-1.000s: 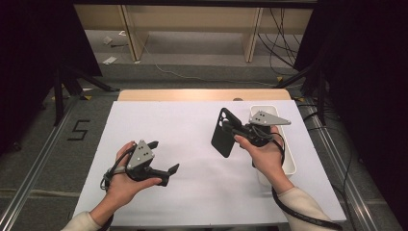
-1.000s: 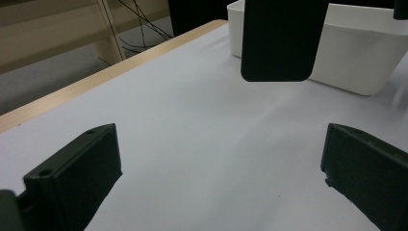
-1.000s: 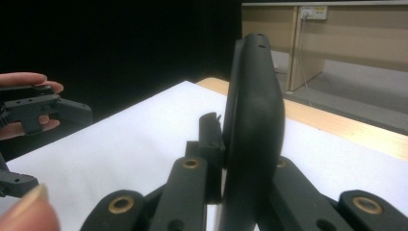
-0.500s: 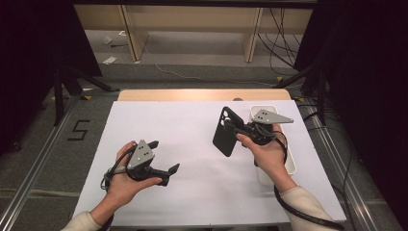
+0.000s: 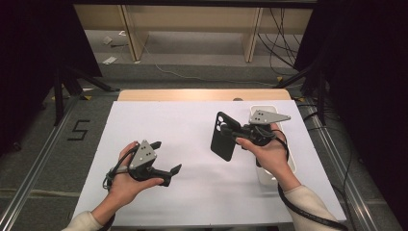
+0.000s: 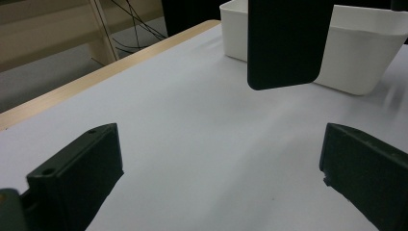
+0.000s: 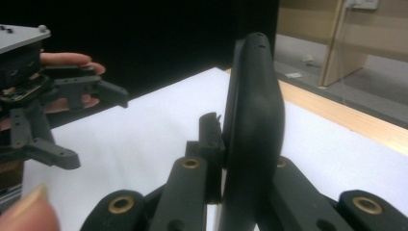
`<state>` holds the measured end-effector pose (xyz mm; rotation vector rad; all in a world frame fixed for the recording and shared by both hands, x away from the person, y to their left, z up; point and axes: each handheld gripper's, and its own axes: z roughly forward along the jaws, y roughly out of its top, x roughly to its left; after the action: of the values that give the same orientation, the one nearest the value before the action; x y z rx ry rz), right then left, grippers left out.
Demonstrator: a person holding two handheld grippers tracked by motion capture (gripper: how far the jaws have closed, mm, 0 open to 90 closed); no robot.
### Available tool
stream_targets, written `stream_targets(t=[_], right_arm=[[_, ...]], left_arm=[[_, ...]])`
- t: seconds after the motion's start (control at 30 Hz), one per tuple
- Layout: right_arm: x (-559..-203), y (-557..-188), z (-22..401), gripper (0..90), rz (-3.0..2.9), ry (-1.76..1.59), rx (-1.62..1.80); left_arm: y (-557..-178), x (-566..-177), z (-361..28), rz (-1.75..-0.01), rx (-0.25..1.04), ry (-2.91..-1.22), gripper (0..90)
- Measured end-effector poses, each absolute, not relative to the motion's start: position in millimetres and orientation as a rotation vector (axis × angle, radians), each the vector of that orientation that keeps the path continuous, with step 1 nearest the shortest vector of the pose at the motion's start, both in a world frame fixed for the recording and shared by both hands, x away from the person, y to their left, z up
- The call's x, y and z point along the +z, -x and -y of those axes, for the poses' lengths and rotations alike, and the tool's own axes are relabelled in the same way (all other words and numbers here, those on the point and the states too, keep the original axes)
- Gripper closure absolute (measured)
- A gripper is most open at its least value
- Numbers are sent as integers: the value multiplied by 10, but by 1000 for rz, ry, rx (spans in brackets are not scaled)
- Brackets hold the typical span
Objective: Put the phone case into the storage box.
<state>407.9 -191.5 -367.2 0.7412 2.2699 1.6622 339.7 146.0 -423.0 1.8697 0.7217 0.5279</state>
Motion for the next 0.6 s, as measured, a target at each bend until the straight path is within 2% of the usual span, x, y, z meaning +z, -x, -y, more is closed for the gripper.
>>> stream_targets(t=[0.6], right_arm=[[-3693, -4016, 1734, 858, -2444, -512, 1713]], left_arm=[[-3467, -4298, -1219, -619, 434, -1935, 83]])
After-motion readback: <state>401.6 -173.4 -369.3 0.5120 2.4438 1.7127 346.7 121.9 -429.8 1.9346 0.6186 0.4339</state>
